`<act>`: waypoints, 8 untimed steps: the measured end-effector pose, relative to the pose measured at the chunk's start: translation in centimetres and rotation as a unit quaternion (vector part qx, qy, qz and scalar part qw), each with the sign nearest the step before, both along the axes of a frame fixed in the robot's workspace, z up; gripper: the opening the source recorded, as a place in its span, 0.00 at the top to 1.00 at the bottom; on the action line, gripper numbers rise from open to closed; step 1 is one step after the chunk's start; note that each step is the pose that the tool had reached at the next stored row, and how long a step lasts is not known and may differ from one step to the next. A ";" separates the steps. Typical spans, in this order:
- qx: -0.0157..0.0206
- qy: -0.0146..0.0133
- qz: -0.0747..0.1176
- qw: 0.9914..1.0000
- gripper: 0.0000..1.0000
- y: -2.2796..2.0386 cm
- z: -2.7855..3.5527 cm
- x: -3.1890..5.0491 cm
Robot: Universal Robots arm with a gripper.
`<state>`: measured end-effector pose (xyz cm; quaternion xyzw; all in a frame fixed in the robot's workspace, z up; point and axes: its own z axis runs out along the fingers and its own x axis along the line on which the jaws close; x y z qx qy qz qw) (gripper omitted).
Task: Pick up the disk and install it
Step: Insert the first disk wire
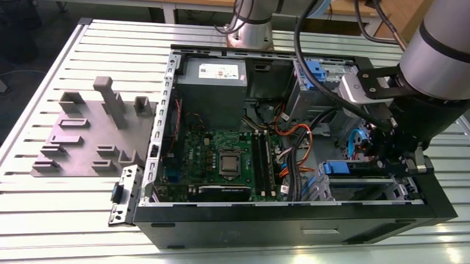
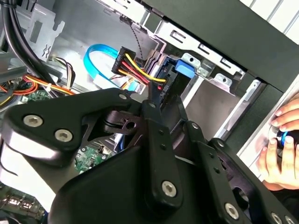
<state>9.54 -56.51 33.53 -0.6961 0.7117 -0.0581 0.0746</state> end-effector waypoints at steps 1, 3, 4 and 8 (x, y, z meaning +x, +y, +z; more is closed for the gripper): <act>0.000 0.001 0.000 1.000 0.70 0.00 0.10 0.00; 0.000 0.001 0.000 1.000 0.70 0.00 0.14 0.00; 0.000 0.001 0.000 1.000 0.70 0.00 0.15 0.00; 0.000 0.001 0.000 1.000 0.78 0.00 0.17 0.00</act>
